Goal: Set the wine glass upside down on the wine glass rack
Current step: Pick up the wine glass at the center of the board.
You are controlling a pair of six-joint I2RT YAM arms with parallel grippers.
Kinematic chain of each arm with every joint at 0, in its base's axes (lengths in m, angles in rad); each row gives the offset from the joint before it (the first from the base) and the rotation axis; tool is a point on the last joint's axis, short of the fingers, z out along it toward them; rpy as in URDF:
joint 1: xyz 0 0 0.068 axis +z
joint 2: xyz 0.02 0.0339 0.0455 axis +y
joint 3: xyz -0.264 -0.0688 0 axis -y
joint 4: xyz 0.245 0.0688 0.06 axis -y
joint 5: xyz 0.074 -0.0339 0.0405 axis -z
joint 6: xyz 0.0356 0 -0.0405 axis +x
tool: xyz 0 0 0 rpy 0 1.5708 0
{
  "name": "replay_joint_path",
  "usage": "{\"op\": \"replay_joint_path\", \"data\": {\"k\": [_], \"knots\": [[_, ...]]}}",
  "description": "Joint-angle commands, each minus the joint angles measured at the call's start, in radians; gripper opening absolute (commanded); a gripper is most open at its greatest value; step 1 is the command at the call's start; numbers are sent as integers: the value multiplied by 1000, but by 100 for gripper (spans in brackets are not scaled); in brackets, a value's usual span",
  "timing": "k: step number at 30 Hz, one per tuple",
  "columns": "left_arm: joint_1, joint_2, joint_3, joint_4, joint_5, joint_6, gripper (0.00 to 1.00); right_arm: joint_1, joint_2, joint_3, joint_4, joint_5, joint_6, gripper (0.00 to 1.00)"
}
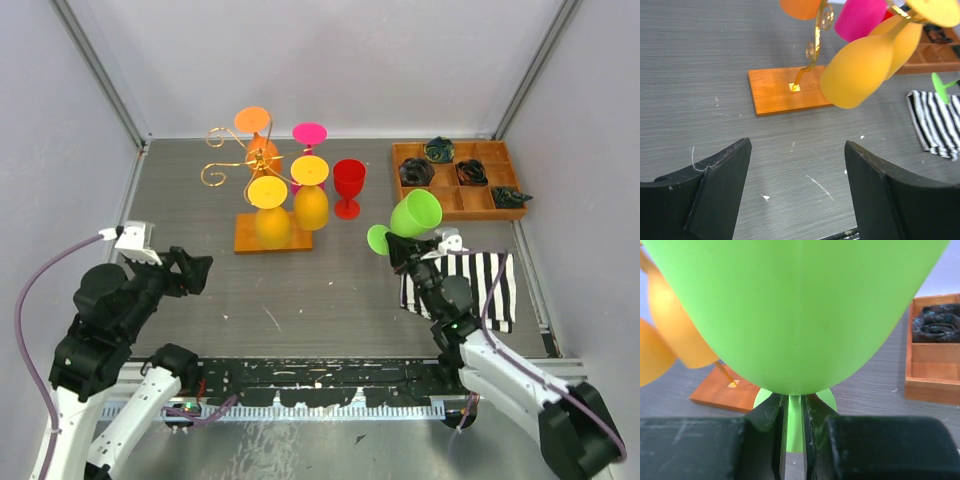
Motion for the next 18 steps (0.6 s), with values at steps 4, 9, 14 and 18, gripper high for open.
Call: {"op": "replay_joint_path", "data": {"k": [4,9,14,18], "knots": [[4,-49,78,-12,143,-115,82,5,-352,44,-378,-235,-9,1],[4,-46,93,-19,213,-152,83,5,-535,52,-486,-294,20,1],[4,-26,60,48,313,-214,84,5,-618,89,-556,-374,59,1],[4,-1,21,157,394,-292,81,5,-640,131,-578,-417,73,1]]}}
